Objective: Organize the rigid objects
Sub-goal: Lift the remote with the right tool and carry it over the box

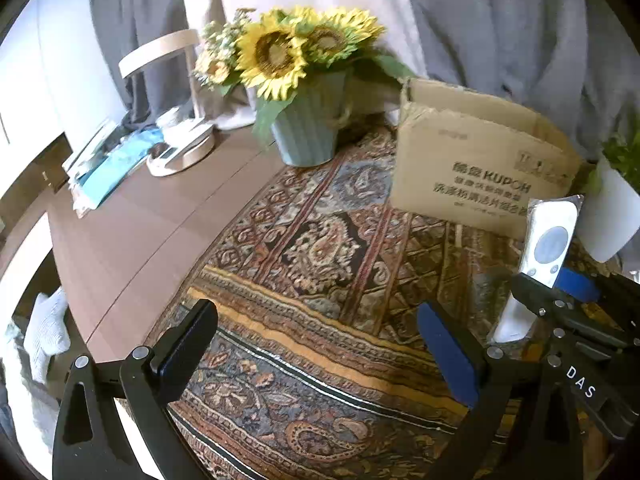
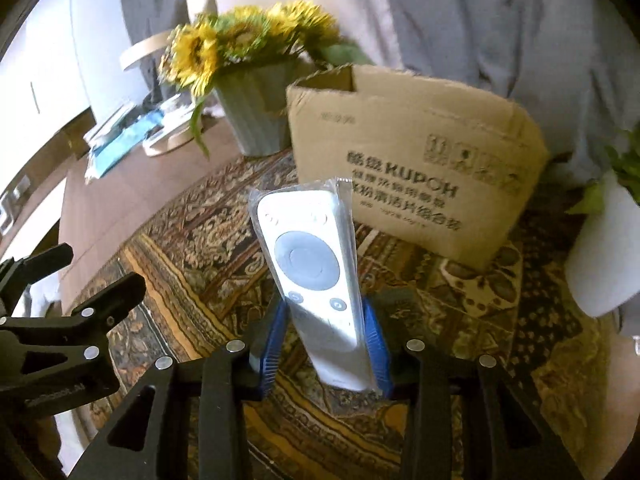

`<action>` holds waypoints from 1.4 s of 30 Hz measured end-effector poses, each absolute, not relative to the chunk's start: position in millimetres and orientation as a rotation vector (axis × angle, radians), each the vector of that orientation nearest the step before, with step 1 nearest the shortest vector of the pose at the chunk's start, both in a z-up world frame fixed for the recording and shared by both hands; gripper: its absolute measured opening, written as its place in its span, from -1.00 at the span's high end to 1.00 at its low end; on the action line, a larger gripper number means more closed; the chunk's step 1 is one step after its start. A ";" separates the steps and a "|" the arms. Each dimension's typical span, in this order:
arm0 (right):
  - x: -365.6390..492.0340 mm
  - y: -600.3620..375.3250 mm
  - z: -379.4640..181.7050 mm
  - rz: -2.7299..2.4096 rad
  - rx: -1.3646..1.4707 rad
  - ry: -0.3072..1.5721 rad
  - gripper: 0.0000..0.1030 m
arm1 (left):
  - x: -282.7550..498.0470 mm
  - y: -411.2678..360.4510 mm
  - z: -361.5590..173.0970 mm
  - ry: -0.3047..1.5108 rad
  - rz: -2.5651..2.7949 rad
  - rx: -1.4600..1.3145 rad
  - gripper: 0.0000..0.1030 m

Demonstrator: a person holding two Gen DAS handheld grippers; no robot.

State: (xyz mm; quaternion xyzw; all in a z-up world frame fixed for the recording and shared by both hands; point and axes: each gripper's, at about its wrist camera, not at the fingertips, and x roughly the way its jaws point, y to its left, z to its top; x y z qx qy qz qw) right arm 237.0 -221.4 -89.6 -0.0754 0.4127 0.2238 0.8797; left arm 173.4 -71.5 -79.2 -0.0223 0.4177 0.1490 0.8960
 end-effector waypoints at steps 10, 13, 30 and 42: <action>224.7 -239.4 -56.1 0.349 -0.106 0.800 0.25 | 179.9 -81.6 -55.9 0.790 0.207 -0.016 -1.00; 221.6 -244.9 -45.7 0.315 -0.081 0.779 0.25 | 184.3 -84.0 -47.6 0.763 0.181 -0.012 -1.00; 223.6 -253.9 12.1 0.168 -0.004 0.646 0.25 | 221.3 -89.7 -4.9 0.655 0.067 0.012 -1.00; 251.0 -249.6 35.7 0.129 0.035 0.596 0.25 | 253.3 -80.5 21.8 0.596 0.052 0.025 -1.00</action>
